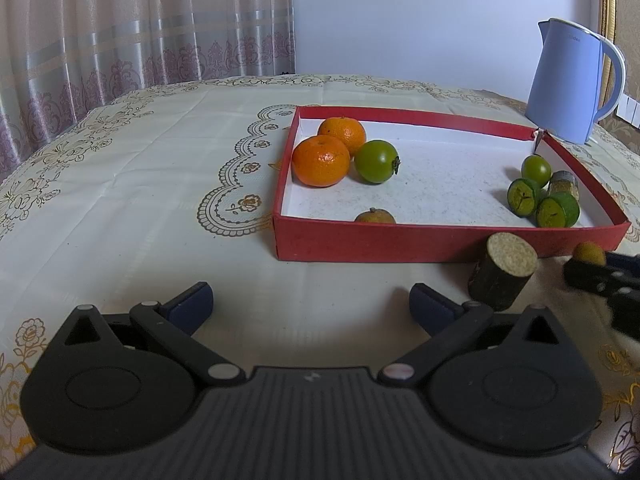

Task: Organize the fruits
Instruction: 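Carry the yellow fruit over the red tray and open the right gripper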

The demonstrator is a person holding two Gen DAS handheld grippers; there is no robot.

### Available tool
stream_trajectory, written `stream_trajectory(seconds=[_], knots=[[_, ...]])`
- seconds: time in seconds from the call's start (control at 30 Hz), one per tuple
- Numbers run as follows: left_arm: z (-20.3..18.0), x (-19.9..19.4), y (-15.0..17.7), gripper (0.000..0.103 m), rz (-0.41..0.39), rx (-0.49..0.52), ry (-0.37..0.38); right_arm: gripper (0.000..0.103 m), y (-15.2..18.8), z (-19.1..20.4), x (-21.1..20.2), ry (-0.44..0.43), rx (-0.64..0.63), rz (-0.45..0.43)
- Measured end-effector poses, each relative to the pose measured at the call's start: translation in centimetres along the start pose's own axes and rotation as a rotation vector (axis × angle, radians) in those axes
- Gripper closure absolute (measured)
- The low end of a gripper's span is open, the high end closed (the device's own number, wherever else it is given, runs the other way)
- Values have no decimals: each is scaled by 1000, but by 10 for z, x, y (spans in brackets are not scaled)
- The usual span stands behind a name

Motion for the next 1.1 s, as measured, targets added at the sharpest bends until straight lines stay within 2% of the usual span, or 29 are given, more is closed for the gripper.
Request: stream_trajectory(seconds=[0.3, 0.47, 0.63, 0.83, 1.0, 1.1], knots=[[0, 0, 0, 0, 0, -2, 2, 76, -26, -26, -20, 88, -36, -89], [1, 0, 0, 0, 0, -2, 2, 76, -47, -33, -9, 104, -47, -105], [1, 0, 0, 0, 0, -2, 3, 76, -69, -23, 17, 109, -94, -104], [1, 0, 0, 0, 0, -2, 3, 76, -93, -7, 68, 102, -138, -50], [0, 0, 0, 0, 0, -4, 5, 76, -101, -2, 107, 78, -131, 25], [0, 0, 0, 0, 0, -4, 5, 76, -102, -1, 123, 91, -131, 61]])
Point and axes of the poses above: each gripper's, at about its wrist camera, not at the fingertips, and x roughly the way its jaws point, z to its left, y to its underside, the point moved 3 cm from there along x, roughly the way its jaws point, and after that the axes turned 1 degree about -y, right-handed, at the moved point
